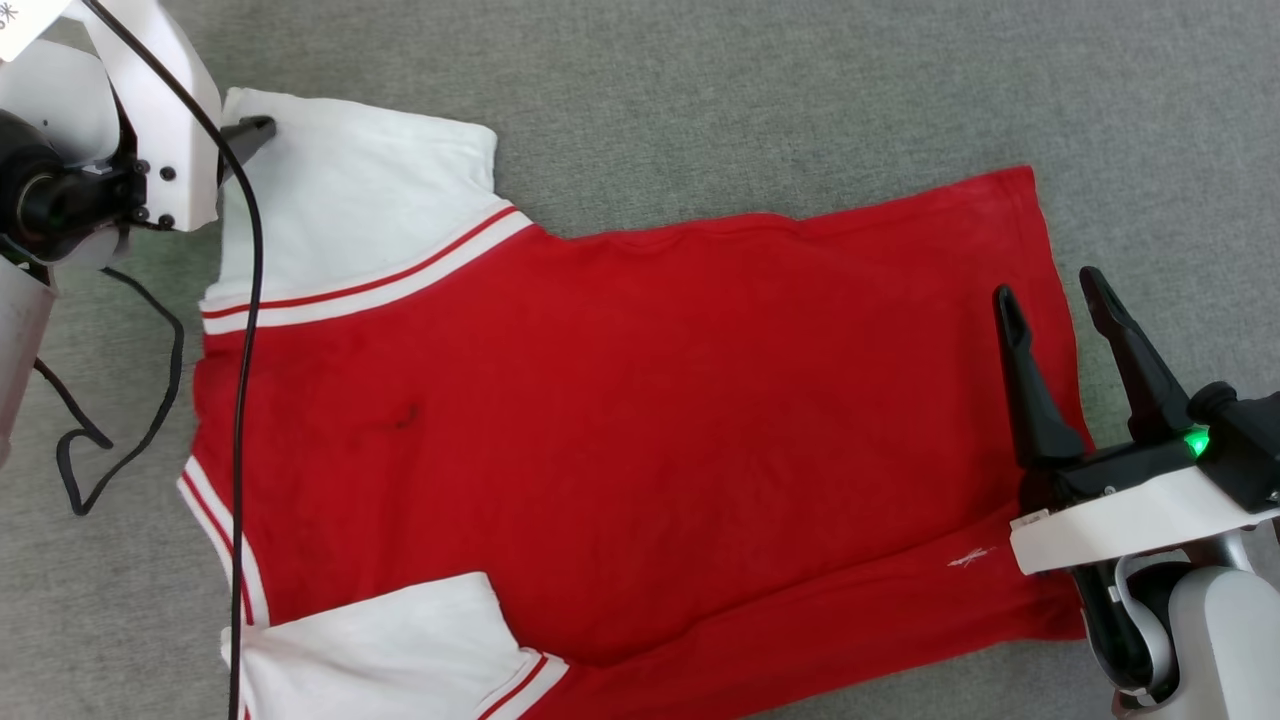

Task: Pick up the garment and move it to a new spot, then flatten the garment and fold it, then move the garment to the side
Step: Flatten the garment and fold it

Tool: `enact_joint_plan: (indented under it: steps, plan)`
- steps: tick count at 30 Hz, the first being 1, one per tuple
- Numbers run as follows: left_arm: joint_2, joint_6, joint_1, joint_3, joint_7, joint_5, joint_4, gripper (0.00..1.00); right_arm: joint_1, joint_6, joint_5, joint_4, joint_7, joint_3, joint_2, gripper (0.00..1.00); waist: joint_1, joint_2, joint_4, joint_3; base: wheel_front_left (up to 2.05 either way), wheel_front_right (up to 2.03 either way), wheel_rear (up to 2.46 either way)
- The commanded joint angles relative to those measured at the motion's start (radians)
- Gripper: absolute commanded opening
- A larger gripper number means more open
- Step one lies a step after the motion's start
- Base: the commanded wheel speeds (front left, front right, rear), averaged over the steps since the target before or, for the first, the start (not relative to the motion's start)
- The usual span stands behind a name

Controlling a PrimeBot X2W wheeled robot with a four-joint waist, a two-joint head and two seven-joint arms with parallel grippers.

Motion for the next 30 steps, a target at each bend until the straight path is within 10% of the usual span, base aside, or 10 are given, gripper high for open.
enact_joint_plan:
  steps: [1,3,4,5,21,30]
  plan:
    - [-0.001,0.003,-0.015,-0.005,0.018,-0.007,0.018,1.00,-0.017,-0.001,0.002,0.007,-0.010,0.001,0.005,1.00,-0.0002,0.0000,-0.012,0.013,0.00,0.00,0.00]
    - [-0.003,0.001,-0.011,-0.019,0.041,-0.009,0.031,1.00,-0.021,-0.001,0.006,0.009,-0.016,-0.001,0.004,1.00,-0.0002,0.0000,-0.015,0.018,0.00,0.00,0.00]
    - [-0.010,-0.001,0.006,-0.033,0.067,-0.027,0.045,0.62,-0.023,-0.001,0.007,0.013,-0.019,-0.004,0.005,1.00,-0.0002,0.0000,-0.017,0.022,0.00,0.00,0.00]
    - [-0.015,-0.002,0.015,-0.034,0.077,-0.036,0.050,0.00,-0.023,-0.001,0.007,0.015,-0.019,-0.005,0.005,1.00,-0.0002,0.0000,-0.017,0.021,0.00,0.00,0.00]
    - [-0.012,-0.004,0.073,-0.058,-0.258,-0.031,-0.050,0.00,-0.001,-0.001,-0.002,0.019,0.056,-0.040,-0.056,1.00,-0.0002,0.0000,0.070,-0.108,0.00,0.00,0.00]
    - [0.047,0.002,0.182,-0.088,-0.342,-0.046,-0.221,0.00,-0.017,-0.001,0.029,0.007,0.357,-0.052,-0.181,1.00,-0.0002,0.0000,0.137,-0.179,0.00,0.00,0.00]
